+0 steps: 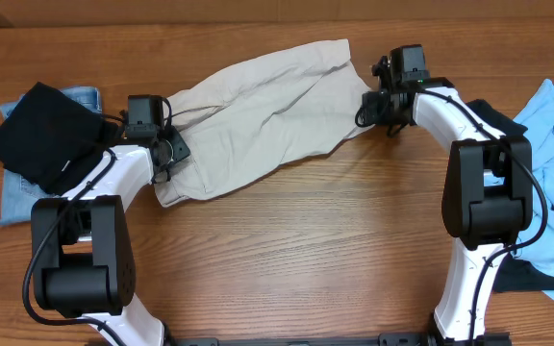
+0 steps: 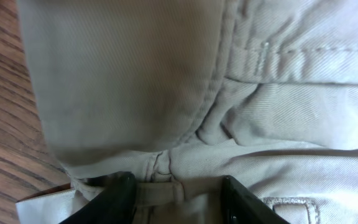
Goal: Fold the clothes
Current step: 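Lower the shorts strip onto the table with both grippers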
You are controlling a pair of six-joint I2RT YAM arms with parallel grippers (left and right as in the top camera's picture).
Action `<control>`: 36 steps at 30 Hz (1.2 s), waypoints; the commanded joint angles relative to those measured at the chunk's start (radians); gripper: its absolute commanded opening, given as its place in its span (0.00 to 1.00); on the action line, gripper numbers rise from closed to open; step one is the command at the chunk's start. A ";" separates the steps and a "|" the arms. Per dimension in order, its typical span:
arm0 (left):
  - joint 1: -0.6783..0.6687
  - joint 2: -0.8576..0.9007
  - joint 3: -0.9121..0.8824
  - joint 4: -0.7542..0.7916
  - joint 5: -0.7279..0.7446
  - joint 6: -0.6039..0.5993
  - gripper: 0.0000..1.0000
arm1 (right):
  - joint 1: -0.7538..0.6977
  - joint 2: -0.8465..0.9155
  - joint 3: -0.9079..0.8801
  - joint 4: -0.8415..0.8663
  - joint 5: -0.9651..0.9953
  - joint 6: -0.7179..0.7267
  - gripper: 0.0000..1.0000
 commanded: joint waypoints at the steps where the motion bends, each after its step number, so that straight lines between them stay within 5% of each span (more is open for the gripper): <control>1: 0.000 0.023 -0.029 -0.042 0.029 0.007 0.49 | 0.002 0.041 -0.017 -0.044 0.059 0.011 0.09; 11: 0.000 0.023 -0.029 -0.116 0.029 0.067 0.51 | -0.060 0.030 -0.017 -0.250 0.151 0.157 0.04; 26: 0.009 0.023 0.170 0.011 0.003 0.145 0.52 | -0.145 0.016 -0.017 -0.658 0.142 0.249 0.04; 36: 0.013 0.023 0.365 -0.162 0.030 0.187 0.54 | -0.108 -0.019 -0.017 -0.773 0.109 0.264 0.04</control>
